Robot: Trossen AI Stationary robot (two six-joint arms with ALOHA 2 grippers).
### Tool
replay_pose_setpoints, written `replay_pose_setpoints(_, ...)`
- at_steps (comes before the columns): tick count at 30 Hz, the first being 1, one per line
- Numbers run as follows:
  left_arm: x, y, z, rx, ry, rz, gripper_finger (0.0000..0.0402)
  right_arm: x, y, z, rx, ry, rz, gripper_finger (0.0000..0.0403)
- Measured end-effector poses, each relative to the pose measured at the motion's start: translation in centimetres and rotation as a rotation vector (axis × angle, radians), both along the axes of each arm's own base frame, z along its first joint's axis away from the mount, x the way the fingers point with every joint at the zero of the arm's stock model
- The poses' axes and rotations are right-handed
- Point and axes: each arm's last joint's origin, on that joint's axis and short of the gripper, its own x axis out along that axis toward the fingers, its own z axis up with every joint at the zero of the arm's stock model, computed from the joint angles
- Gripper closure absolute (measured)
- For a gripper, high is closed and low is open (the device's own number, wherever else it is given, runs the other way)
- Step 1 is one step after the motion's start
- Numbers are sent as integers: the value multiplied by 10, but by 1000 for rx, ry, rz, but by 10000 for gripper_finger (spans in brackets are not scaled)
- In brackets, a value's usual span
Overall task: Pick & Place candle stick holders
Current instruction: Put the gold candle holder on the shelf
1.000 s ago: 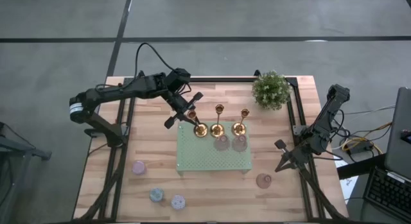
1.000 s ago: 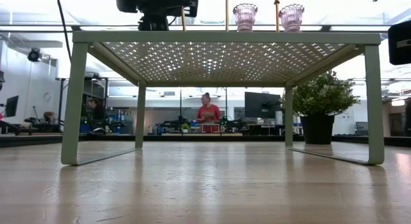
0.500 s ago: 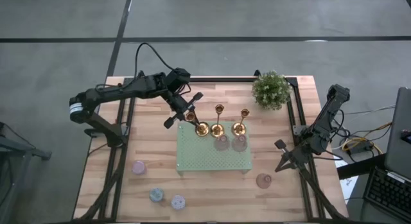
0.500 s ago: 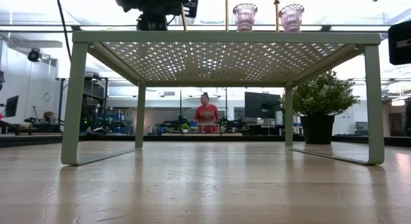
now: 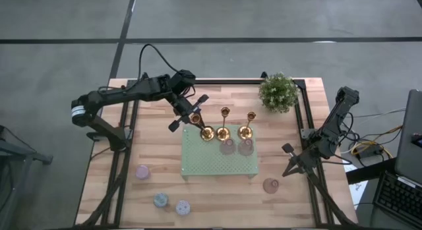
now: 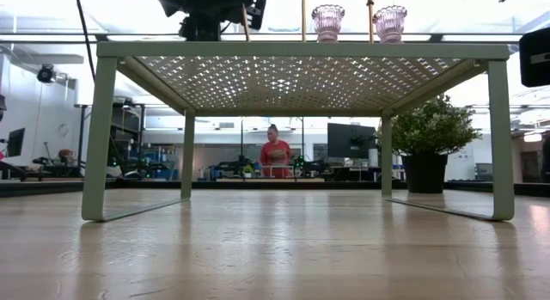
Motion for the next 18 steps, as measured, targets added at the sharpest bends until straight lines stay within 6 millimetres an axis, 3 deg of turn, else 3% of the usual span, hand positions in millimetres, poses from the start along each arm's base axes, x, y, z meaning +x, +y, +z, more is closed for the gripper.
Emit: replay_pose_setpoints(18,1,0,-1,-44,38,24,362,0,0,0,0,0,0,394)
